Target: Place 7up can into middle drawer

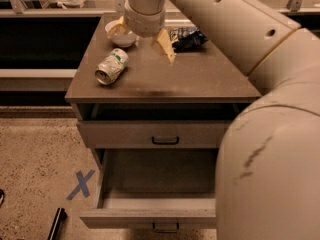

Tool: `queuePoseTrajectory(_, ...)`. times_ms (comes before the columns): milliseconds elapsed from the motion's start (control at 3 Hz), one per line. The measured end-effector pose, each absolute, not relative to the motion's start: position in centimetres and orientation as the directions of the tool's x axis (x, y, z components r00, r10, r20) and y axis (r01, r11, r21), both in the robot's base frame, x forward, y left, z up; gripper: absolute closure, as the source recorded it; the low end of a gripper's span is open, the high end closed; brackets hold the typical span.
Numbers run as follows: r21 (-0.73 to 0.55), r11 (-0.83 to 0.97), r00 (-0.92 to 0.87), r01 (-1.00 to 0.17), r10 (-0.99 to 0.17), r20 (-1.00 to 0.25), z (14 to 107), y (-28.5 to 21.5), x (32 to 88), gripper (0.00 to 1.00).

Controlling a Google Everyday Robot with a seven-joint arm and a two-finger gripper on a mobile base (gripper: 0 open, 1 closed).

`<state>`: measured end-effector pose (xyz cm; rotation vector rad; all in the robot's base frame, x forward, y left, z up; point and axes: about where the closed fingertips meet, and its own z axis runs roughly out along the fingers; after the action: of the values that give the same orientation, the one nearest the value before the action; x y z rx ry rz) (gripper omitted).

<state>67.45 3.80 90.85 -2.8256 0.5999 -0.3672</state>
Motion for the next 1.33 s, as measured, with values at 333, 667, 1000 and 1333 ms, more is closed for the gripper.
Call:
queuePoseTrajectory(333, -0.286, -0.904, 0.914, -0.319, -0.373, 0.160, 89.1, 7.6, 67.8, 0.00)
queuePoseTrajectory(667, -0.282, -0.917, 0.932, -0.284, -0.333, 0.143, 86.9, 11.4, 68.0, 0.00)
queuePoseTrajectory(1000, -0.273, -0.921, 0.931, -0.278, -0.328, 0.159, 85.5, 12.6, 68.6, 0.00)
queuePoseTrajectory(1333, -0.229, -0.922, 0.919, -0.313, -0.355, 0.171, 83.1, 12.1, 70.6, 0.19)
